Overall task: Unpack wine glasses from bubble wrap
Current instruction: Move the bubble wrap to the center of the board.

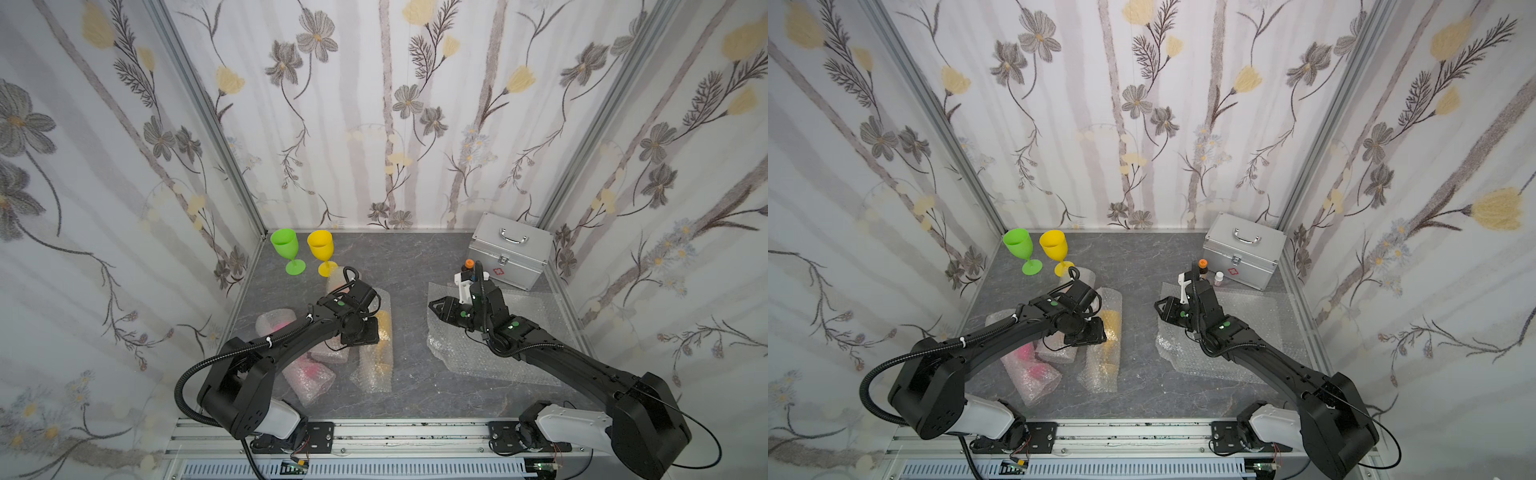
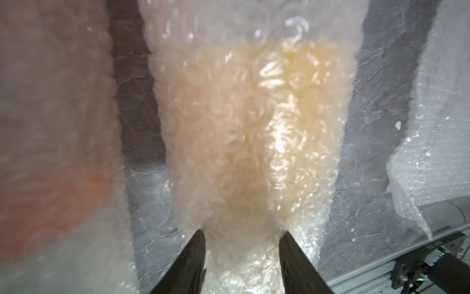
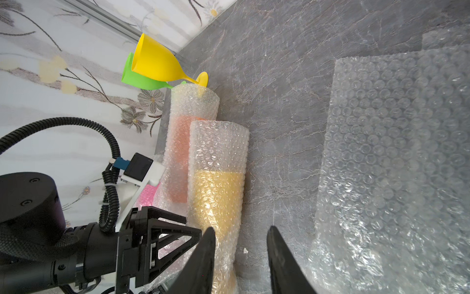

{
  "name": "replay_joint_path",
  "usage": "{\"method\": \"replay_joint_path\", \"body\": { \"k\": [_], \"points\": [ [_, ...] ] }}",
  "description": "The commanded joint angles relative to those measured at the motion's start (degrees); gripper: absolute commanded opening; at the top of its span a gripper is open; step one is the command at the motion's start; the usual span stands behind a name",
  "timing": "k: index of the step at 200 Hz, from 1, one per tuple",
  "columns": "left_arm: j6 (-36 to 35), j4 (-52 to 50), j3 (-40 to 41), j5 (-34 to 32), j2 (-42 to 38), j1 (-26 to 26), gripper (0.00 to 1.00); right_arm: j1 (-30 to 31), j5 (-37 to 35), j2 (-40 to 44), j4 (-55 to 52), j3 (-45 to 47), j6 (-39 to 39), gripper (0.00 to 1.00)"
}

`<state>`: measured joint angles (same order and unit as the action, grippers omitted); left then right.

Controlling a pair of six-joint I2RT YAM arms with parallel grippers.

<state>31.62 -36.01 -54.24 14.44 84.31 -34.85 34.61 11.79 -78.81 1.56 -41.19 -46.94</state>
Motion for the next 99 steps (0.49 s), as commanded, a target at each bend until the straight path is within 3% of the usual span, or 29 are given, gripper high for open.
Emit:
{"method": "replay_joint_path", "body": {
  "k": [1,45,99],
  "points": [
    [2.56,4.88,-1.22,5.36,1.24,-0.55,0.48,0.45,-1.07,-0.21,2.40,0.25,-0.52,0.36],
    [8.68,10.33,-3.38,12.72,5.32,-2.40,0.48,1.87,-1.84,-0.62,2.17,0.36,-0.44,0.37],
    [14.01,14.38,-8.57,13.09,9.94,-4.35,0.48,7.44,-3.98,-4.14,0.73,-3.38,0.42,0.38]
  ]
}}
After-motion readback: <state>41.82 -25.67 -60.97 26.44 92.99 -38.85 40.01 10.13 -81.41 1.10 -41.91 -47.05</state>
